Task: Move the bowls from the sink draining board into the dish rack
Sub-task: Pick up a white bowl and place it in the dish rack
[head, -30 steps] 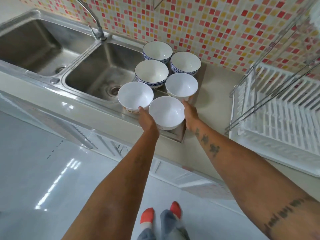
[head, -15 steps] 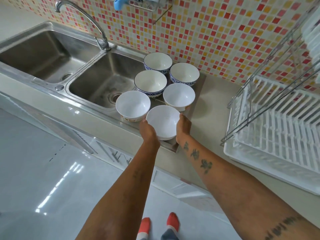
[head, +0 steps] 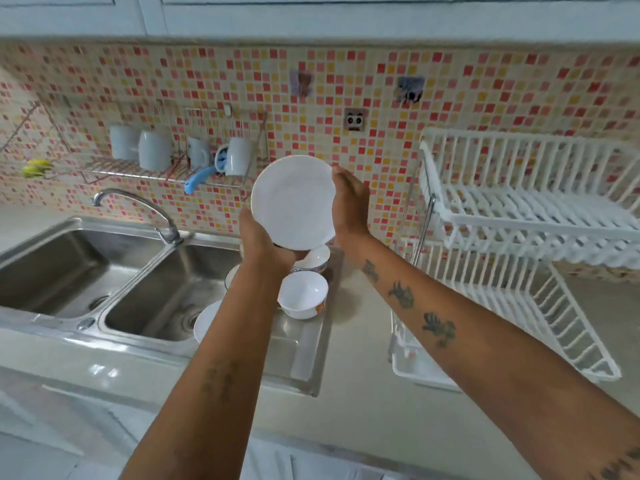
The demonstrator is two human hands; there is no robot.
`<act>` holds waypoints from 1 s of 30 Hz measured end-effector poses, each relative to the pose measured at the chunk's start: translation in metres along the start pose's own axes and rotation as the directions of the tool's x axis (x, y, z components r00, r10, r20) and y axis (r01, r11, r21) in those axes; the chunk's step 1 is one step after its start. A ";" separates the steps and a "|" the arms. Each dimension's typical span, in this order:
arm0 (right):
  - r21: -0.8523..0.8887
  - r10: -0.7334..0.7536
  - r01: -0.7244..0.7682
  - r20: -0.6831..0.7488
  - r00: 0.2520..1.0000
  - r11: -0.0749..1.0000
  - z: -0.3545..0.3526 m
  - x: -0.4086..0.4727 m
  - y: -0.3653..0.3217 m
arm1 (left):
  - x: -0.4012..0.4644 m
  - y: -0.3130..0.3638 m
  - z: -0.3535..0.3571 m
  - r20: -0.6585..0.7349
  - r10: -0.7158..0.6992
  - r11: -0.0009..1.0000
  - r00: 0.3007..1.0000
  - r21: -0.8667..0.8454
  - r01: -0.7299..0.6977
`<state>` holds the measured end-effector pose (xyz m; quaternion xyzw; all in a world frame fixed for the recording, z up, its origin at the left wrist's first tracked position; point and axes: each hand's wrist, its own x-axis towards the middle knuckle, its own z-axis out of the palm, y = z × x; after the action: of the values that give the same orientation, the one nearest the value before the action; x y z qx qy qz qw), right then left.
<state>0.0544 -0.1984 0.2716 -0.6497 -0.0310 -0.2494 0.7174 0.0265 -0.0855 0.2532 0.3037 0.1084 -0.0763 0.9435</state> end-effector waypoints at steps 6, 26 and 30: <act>-0.072 -0.268 0.264 -0.063 0.961 0.962 -0.065 0.028 -0.096 | -0.022 0.000 0.096 0.445 -0.173 0.974 0.879 0.210 0.086; -0.559 0.199 -0.392 -0.375 0.905 0.731 -0.366 0.065 -0.137 | 0.018 -0.231 0.277 0.851 -0.128 0.163 0.510 0.525 -0.835; -0.526 0.254 -0.470 -0.431 0.866 0.709 -0.376 0.071 -0.123 | 0.030 -0.264 0.291 0.882 -0.176 -0.101 0.437 0.425 -0.900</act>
<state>-0.0374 -0.5807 0.3524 -0.7893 0.3012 -0.2015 0.4957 0.0462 -0.4718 0.3291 0.7896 -0.4805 0.0848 0.3721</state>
